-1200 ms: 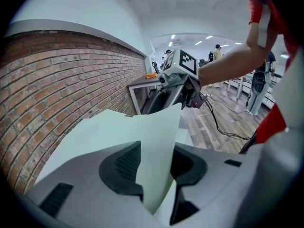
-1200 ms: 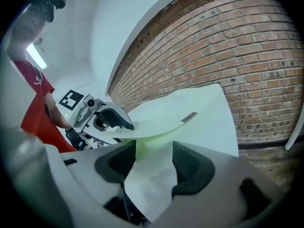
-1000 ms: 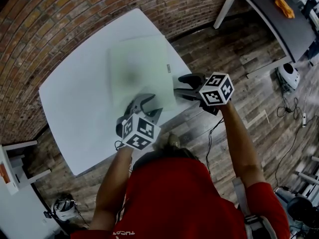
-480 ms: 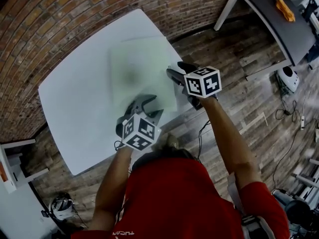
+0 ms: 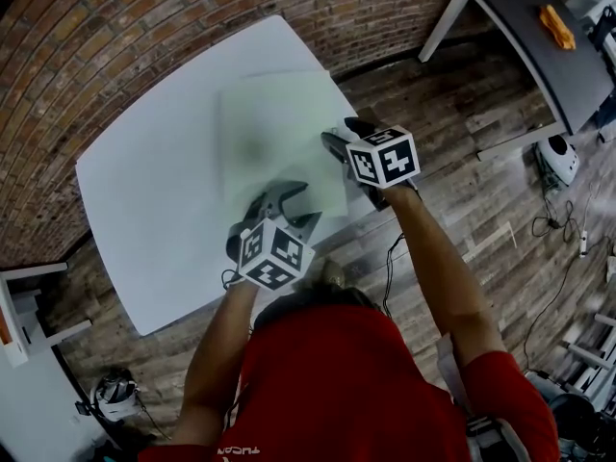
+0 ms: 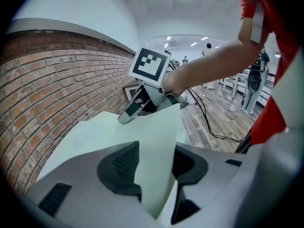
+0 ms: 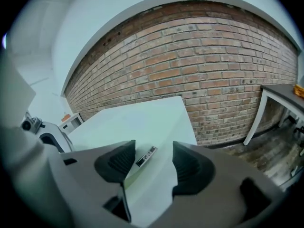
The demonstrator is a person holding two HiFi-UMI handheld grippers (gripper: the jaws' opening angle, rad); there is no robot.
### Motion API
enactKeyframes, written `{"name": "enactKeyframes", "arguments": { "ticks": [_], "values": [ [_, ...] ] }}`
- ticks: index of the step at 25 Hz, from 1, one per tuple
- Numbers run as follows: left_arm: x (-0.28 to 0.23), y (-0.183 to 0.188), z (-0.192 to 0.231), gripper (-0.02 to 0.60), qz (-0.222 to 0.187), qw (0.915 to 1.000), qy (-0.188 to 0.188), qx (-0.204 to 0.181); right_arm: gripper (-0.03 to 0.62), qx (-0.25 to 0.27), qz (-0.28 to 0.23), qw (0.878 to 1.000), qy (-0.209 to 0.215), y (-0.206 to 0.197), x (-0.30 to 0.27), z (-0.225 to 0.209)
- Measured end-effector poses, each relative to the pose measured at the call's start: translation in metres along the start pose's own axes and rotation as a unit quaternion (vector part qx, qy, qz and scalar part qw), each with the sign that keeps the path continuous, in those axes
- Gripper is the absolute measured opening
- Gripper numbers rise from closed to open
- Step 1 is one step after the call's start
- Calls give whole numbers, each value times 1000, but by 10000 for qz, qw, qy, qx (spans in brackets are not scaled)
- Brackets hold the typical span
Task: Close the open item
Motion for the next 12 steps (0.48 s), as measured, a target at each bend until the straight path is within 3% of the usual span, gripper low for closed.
{"name": "enactKeyframes", "arguments": {
  "ticks": [5,8,12],
  "values": [
    [3,0,-3,193,-8,9997,-21,-255,236,33,-6,10000,-45,1,1,1],
    [6,-2,-11,233,6,9989,-298,-371,236,8,-12,10000,-49,0,2,2],
    [11,0,-18,258,-244,9981,-540,-159,236,-26,-11,10000,-72,-3,2,1]
  ]
}}
Point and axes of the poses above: the fingertips, and each gripper's own axes: x backward along the fingers, z to its left, y out of its top, the point moved 2 cm from there along x, backward along the fingers, and after that the axes turned 14 degrees about x, right-handed, at the moved point
